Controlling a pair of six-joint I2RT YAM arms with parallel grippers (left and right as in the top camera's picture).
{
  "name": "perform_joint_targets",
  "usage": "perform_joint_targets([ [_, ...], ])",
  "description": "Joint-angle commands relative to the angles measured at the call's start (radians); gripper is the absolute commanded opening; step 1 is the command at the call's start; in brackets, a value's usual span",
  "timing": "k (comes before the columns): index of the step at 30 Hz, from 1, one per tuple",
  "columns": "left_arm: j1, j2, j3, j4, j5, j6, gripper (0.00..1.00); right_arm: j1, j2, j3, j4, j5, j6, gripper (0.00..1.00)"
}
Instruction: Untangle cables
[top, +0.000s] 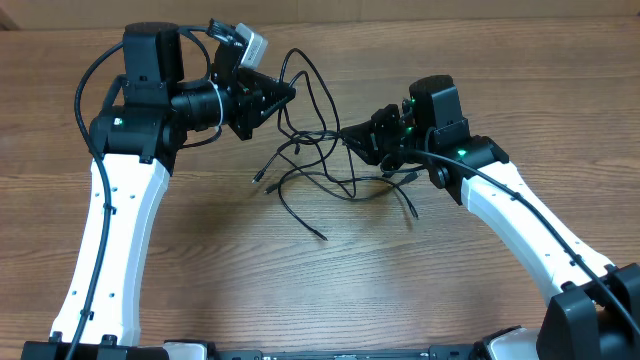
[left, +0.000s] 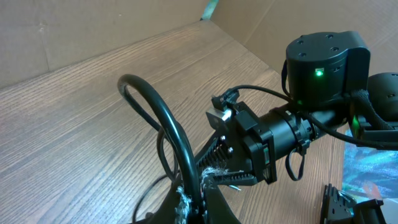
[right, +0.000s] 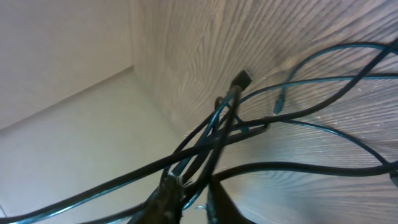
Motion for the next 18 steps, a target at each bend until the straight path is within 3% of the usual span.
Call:
perform_joint_targets([
  [1,-0.007,-0.008,0.006,0.000,0.005,-0.013,0.04,0.002,-0.010,0.003,-0.024,0.014,0.000,0.04],
  [11,-0.007,-0.008,0.006,0.000,0.005,-0.014,0.04,0.003,-0.010,0.003,-0.132,0.085,-0.147,0.04],
  [18,-0.006,-0.008,0.006,-0.003,-0.036,-0.014,0.04,0.004,-0.010,0.002,-0.374,0.350,-0.311,0.04],
])
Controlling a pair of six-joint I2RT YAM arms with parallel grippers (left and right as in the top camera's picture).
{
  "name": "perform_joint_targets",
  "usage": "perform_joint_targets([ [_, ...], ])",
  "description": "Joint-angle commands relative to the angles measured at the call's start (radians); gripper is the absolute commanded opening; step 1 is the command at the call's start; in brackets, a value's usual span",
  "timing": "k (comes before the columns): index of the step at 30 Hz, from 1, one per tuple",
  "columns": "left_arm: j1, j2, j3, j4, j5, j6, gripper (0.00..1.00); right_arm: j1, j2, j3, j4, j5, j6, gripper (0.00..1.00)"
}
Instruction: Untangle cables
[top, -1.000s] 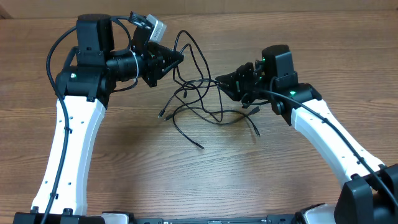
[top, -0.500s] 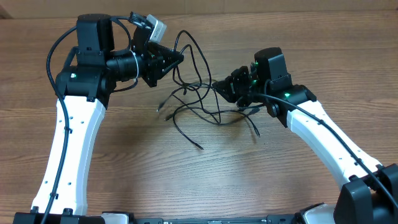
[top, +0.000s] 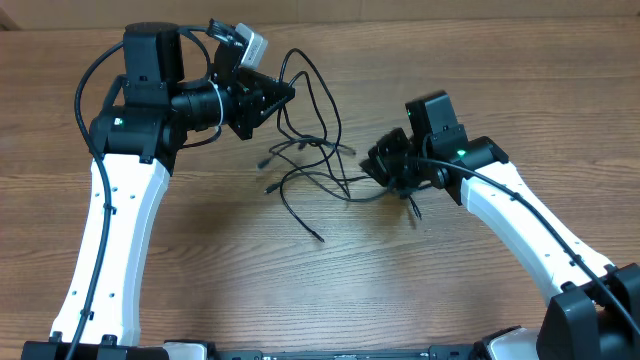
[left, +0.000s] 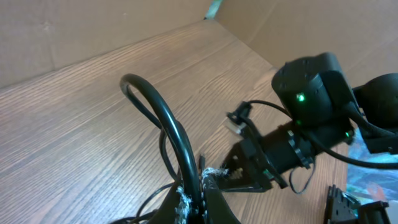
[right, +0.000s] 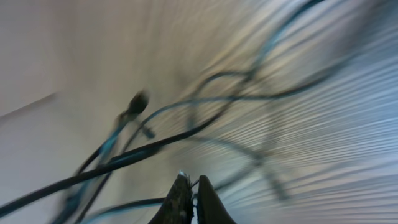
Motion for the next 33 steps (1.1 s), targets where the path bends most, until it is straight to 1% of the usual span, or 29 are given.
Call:
perform_joint_targets([
  [1,-0.006,-0.008,0.006,-0.002,-0.018,-0.014,0.04,0.002,-0.010,0.002,-0.075,0.216,-0.112,0.04],
  [5,-0.006,-0.008,0.006,-0.002,-0.018,-0.014,0.04,0.002,-0.010,-0.006,-0.154,0.352,-0.160,0.04],
  [6,-0.006,-0.008,0.006,-0.003,-0.018,-0.014,0.04,0.002,-0.010,-0.011,-0.156,0.351,-0.161,0.04],
  [8,-0.006,-0.008,0.006,-0.003,-0.018,-0.014,0.04,0.002,-0.010,-0.015,-0.145,0.288,-0.185,0.04],
  [10,-0.006,-0.008,0.006,-0.003,-0.018,-0.014,0.04,0.000,-0.010,-0.015,-0.112,0.195,-0.202,0.31],
  [12,-0.006,-0.008,0.006,-0.003,-0.018,-0.014,0.04,-0.006,-0.010,-0.015,-0.057,0.109,-0.201,0.42],
  [15,-0.006,-0.008,0.006,-0.004,-0.018,-0.014,0.04,-0.021,-0.010,-0.015,0.082,0.003,-0.176,0.42],
  [17,-0.006,-0.008,0.006,-0.006,-0.018,-0.014,0.04,-0.033,-0.010,-0.015,0.155,-0.018,-0.101,0.42],
  [19,-0.006,-0.008,0.006,-0.009,-0.018,-0.014,0.04,-0.044,-0.010,-0.015,0.223,-0.018,0.013,0.42],
  [23,-0.006,-0.008,0.006,-0.009,-0.018,-0.014,0.04,-0.033,-0.010,-0.015,0.254,-0.053,0.105,0.38],
  [27,-0.006,-0.008,0.006,-0.008,-0.018,-0.013,0.04,0.000,-0.010,-0.015,0.268,-0.055,0.124,0.33],
  [28,-0.006,-0.008,0.006,-0.008,-0.018,-0.014,0.04,0.014,-0.010,-0.016,0.268,-0.055,0.164,0.32],
  [33,-0.006,-0.008,0.006,-0.009,-0.018,-0.013,0.04,0.044,-0.010,-0.016,0.283,-0.047,0.220,0.29],
])
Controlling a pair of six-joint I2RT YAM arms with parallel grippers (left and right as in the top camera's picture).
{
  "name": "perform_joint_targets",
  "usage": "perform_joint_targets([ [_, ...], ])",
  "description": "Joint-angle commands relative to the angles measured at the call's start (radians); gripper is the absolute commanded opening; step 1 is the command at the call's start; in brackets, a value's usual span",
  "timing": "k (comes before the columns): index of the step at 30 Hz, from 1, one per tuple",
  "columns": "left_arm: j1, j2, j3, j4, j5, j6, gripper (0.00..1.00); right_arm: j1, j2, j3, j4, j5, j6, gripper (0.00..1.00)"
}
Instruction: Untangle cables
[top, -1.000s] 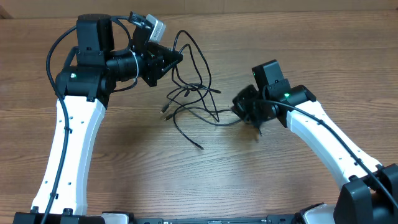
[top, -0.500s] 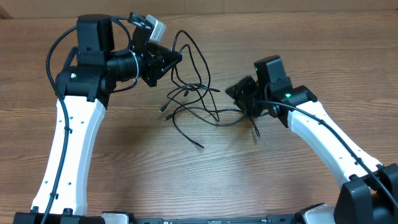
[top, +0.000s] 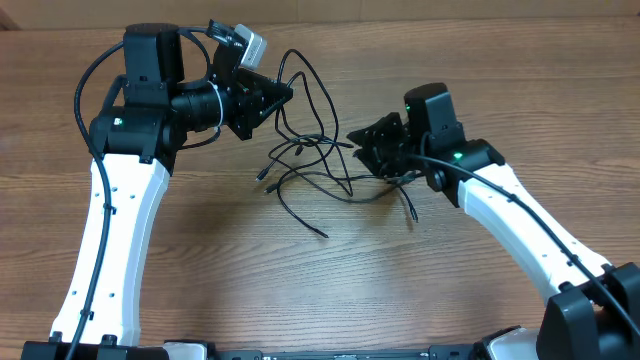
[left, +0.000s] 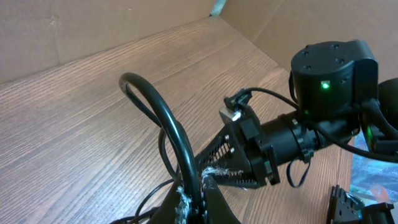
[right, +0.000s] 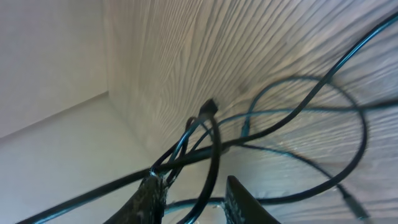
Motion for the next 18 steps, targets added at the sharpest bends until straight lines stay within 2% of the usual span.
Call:
perform_joint_targets([
  [1,-0.006,-0.008,0.006,0.004,0.002,-0.014,0.04,0.026,-0.010,-0.001,0.016,-0.002,0.066,0.28],
  [7,-0.006,-0.008,0.006,0.003,0.002,-0.014,0.04,0.053,-0.010,-0.001,0.026,0.055,0.140,0.25],
  [14,-0.006,-0.008,0.006,0.003,0.002,-0.014,0.04,0.085,-0.009,-0.001,0.062,0.151,0.140,0.19],
  [17,-0.006,-0.008,0.006,0.003,0.002,-0.014,0.04,0.090,-0.009,-0.001,0.069,0.196,0.134,0.11],
  [18,-0.006,-0.008,0.006,0.003,0.002,-0.014,0.04,0.090,-0.009,-0.001,0.064,0.223,0.116,0.04],
])
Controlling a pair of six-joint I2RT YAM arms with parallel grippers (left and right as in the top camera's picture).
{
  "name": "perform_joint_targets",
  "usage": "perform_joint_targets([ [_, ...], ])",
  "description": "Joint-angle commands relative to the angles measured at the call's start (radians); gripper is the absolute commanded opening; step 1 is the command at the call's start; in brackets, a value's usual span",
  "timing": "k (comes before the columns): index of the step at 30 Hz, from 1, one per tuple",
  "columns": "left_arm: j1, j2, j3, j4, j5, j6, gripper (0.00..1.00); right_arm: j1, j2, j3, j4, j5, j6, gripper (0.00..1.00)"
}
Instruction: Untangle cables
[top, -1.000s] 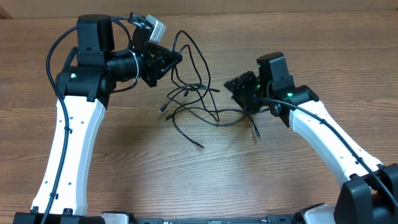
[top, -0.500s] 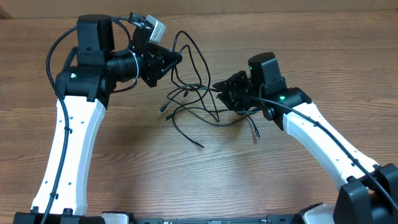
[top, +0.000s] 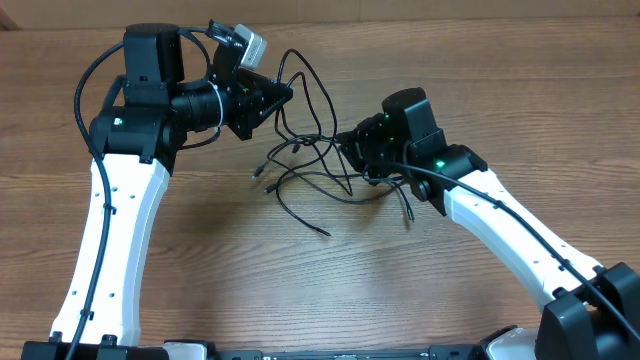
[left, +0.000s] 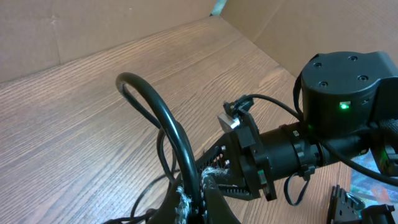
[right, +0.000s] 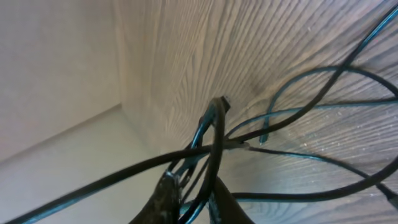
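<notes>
A tangle of thin black cables (top: 312, 168) lies on the wooden table between my two arms. My left gripper (top: 283, 96) is held above its far left part, shut on a thick black cable that arches up as a loop (left: 154, 104) from between the fingers (left: 209, 186). My right gripper (top: 347, 143) is at the tangle's right side, its jaws closed around a few strands of cable (right: 214, 140). A plug end (right: 219, 101) sticks up just beyond them. Loose cable ends (top: 320, 234) trail toward the near side.
The wooden table (top: 330, 290) has cardboard walls (left: 93, 25) behind and to the side of it. In the left wrist view the right arm's black wrist body (left: 342, 93) sits close beyond the left gripper.
My right gripper was open at the tangle's right edge; it is now a little further left and shut on several strands. The left gripper has kept its hold and place.
The left gripper stayed shut on the thick cable throughout. The right gripper was first shut on strands at the tangle's right side, then lower and nearer with its fingers together, then open beside the tangle, and now shut on strands again.
</notes>
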Motion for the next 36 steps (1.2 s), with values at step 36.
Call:
perform_joint_targets([
  [36,-0.005,-0.007,0.006,-0.026,-0.283,-0.103,0.04,-0.035,-0.008,-0.028,-0.697,0.925,-0.684,0.04],
])
